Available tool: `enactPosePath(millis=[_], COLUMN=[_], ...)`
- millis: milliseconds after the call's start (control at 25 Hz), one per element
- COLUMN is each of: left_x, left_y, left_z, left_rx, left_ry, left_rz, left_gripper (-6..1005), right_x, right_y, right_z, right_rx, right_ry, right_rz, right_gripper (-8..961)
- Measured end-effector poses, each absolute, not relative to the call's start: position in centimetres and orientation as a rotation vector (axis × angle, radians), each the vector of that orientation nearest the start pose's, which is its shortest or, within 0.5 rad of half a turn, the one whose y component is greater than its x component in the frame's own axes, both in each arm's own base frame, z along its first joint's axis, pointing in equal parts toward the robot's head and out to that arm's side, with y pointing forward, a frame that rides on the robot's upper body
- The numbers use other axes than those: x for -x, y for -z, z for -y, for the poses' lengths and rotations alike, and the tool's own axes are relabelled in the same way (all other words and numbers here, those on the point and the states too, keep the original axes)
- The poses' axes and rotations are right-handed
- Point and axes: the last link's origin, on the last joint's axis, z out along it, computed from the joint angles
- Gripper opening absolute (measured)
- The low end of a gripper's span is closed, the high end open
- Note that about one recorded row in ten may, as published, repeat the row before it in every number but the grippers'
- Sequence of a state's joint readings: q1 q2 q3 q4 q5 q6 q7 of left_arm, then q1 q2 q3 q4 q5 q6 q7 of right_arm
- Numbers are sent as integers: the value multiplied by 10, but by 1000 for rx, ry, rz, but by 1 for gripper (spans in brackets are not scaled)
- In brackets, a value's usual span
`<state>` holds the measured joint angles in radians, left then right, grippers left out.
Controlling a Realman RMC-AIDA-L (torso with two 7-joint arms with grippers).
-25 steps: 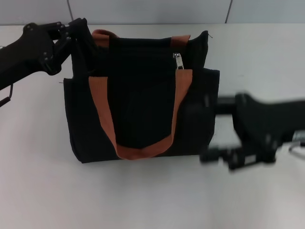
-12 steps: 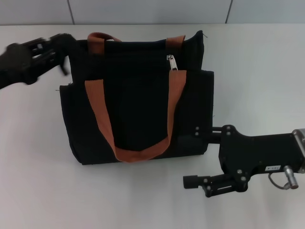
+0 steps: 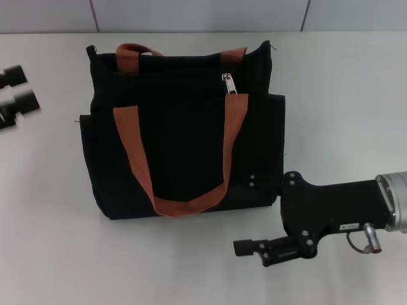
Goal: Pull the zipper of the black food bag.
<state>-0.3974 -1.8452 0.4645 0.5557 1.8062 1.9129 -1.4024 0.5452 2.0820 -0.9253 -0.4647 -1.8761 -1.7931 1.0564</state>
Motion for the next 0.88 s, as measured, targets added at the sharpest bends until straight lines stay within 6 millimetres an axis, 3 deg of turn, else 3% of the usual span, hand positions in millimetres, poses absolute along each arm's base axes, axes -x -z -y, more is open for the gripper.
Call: enactPosePath(millis=[40, 80, 200, 240, 280, 440, 680, 880], left_x=[300, 300, 292, 288, 288, 283, 295, 301], left_y=[-111, -111, -87, -72, -72, -37, -12, -6], left_z=[-275, -275, -264, -259, -259, -246, -236, -231], left_rx=[2544, 2544, 2596, 2653, 2653, 2857, 2930, 2935], left_ry=[1123, 1123, 1160, 1148, 1148, 1082, 952, 925], left_rz=[541, 541, 414, 356, 356, 336, 454, 514], left_gripper=[573, 595, 660, 795, 794, 788, 780, 779], right_x=[-230, -230, -228, -226, -226, -229, -235, -239], right_y=[46, 46, 50, 52, 52, 60, 70, 75], right_z=[-276, -276, -278, -279, -279, -275, -269, -264], right_rx=[3053, 3053, 3055, 3060, 3060, 3051, 3033, 3013], right_ry=[-989, -989, -986, -988, -988, -992, -981, -986], right_rz=[-210, -210, -218, -214, -214, -215, -216, -216], right_gripper=[809, 810, 810, 810, 810, 810, 810, 809])
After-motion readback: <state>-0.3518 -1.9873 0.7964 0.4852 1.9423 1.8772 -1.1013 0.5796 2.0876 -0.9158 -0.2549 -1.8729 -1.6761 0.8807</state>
